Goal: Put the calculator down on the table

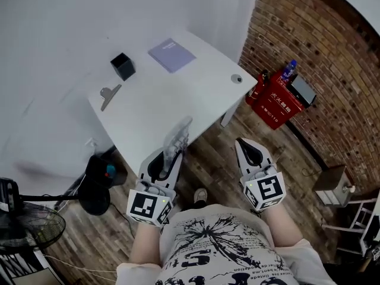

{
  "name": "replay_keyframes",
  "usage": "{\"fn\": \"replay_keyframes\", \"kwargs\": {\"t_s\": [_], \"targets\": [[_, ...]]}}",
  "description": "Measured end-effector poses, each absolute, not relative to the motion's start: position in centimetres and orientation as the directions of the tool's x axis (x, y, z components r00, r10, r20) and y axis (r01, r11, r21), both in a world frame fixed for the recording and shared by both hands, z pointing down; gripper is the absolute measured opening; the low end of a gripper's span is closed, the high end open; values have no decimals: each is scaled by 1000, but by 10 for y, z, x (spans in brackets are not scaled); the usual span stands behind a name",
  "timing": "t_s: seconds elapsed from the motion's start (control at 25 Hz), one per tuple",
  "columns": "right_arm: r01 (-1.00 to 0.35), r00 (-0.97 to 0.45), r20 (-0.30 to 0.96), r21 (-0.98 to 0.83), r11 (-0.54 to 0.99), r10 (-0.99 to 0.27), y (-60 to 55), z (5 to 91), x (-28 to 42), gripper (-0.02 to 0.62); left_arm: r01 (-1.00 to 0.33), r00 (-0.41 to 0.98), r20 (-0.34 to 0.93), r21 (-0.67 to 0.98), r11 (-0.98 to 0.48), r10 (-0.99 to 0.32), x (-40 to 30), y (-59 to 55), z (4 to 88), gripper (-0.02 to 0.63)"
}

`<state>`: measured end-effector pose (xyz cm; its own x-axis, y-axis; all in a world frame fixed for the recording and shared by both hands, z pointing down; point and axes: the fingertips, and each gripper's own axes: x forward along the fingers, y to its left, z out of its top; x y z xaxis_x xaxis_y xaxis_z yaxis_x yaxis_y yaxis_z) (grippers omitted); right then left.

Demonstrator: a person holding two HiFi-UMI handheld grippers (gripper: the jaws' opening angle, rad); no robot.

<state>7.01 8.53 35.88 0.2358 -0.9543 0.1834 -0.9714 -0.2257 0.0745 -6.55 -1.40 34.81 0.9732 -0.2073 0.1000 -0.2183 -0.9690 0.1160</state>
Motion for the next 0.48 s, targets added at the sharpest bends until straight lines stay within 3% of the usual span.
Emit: {"fn": "replay_keyframes", "kwargs": {"t_s": [0.48], "targets": [[-990,136,203,59,-127,-970,-46,371,149,15,-336,938,130,107,-936,-322,-3,-112,357,138]]}}
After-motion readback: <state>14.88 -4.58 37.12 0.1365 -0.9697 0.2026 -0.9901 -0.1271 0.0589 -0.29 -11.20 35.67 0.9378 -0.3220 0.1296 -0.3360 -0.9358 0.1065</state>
